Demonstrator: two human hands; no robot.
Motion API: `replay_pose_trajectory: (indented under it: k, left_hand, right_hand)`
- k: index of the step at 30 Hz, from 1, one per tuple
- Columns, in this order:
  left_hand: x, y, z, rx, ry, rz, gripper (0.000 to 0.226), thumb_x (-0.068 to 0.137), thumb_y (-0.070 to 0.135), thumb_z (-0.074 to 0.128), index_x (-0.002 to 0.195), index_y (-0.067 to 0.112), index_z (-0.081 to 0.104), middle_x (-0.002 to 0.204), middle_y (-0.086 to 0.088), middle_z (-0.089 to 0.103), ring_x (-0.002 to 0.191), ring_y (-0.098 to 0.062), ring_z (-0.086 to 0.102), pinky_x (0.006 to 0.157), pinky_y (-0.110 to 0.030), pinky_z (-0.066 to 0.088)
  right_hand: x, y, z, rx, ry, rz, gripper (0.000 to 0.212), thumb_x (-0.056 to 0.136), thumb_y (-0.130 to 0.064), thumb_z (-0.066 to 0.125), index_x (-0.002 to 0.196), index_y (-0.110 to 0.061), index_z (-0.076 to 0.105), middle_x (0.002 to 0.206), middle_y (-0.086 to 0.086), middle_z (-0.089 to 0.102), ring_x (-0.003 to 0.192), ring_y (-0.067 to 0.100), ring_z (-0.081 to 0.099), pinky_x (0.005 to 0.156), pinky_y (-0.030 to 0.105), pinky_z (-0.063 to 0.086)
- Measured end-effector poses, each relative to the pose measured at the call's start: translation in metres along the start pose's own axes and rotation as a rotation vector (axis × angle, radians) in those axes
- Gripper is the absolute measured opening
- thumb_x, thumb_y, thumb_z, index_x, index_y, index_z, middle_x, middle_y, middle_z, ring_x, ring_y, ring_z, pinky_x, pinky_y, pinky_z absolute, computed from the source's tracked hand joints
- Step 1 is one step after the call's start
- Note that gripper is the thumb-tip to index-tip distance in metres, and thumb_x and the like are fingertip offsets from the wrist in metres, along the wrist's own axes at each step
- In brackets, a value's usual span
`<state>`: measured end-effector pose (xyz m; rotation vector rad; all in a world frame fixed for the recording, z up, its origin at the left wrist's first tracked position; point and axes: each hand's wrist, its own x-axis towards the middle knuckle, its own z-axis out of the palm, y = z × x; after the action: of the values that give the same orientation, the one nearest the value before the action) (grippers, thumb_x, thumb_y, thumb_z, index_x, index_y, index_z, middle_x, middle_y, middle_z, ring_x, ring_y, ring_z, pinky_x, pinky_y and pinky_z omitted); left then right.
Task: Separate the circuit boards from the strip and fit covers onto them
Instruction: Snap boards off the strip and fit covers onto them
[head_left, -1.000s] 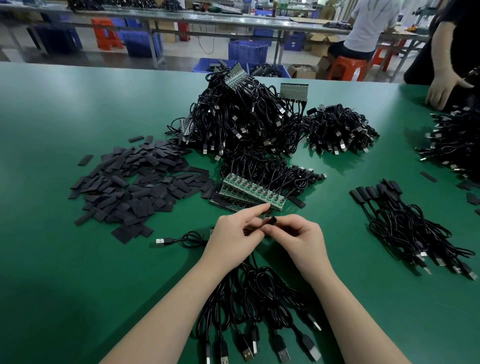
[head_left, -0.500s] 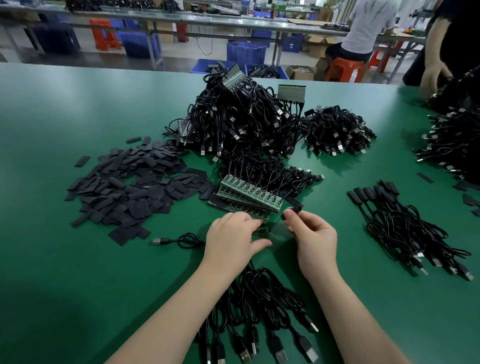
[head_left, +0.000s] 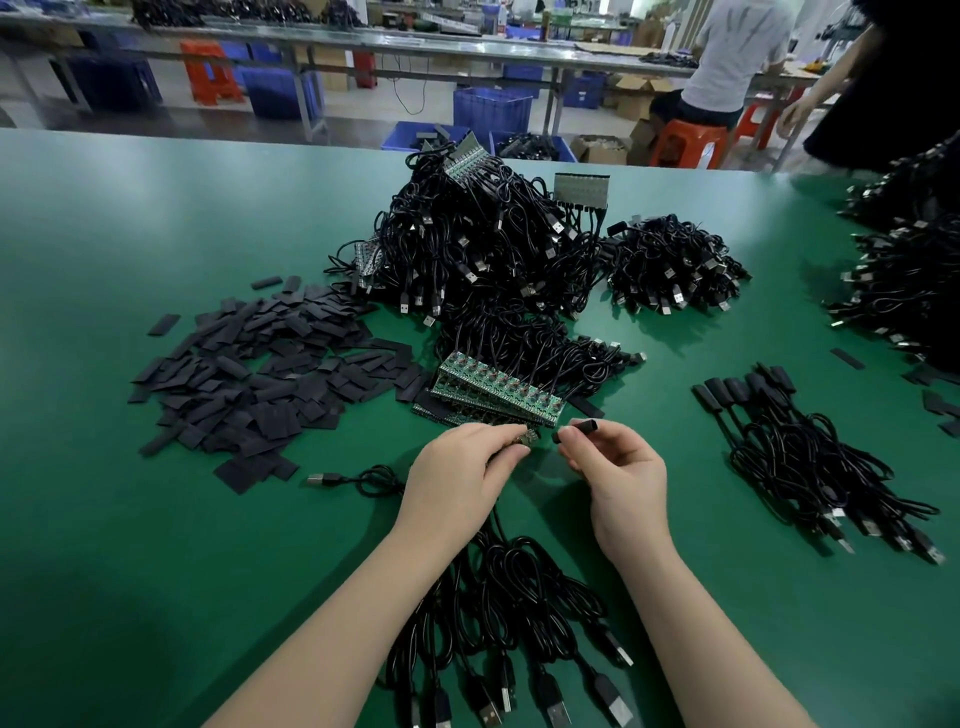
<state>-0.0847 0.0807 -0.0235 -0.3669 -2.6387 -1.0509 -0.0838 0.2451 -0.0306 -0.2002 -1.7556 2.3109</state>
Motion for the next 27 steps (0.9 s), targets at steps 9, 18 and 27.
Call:
replay_pose_trajectory:
  k: [9,18,27]
  left_hand:
    - [0.0025,-0.0012,-0.0007,-0.02,-0.105,0.049,0.029,0.098,0.033,0.055,0.124,0.028,0.066,0.111,0.01,0.07,0.103,-0.008,0.061,0.088,-0.028,0.049]
    - [0.001,-0.0022,-0.0006,-0.031,-0.115,0.06,0.029,0.098,0.034,0.054,0.123,0.03,0.067,0.11,0.012,0.07,0.101,-0.005,0.061,0.086,-0.028,0.05]
    - [0.0015,-0.0037,0.0004,-0.033,-0.122,0.025,0.029,0.098,0.034,0.053,0.125,0.035,0.065,0.114,0.015,0.068,0.104,-0.003,0.06,0.086,-0.025,0.05]
  right_hand:
    - [-0.0007,0.0025,0.0,-0.049,-0.093,-0.036,0.017,0.061,-0.03,0.083,0.077,-0.027,0.078,0.077,-0.002,0.075,0.072,0.011,0.068,0.069,0.019,0.054]
    - [-0.0041,0.0003,0.0017,-0.109,-0.1,-0.107,0.015,0.068,-0.016,0.083,0.076,-0.028,0.078,0.08,-0.003,0.076,0.074,0.006,0.069,0.07,0.016,0.053]
    - [-0.005,-0.0021,0.0011,-0.142,-0.096,-0.124,0.014,0.064,-0.027,0.083,0.077,-0.028,0.078,0.08,-0.001,0.076,0.075,0.007,0.07,0.069,0.016,0.053]
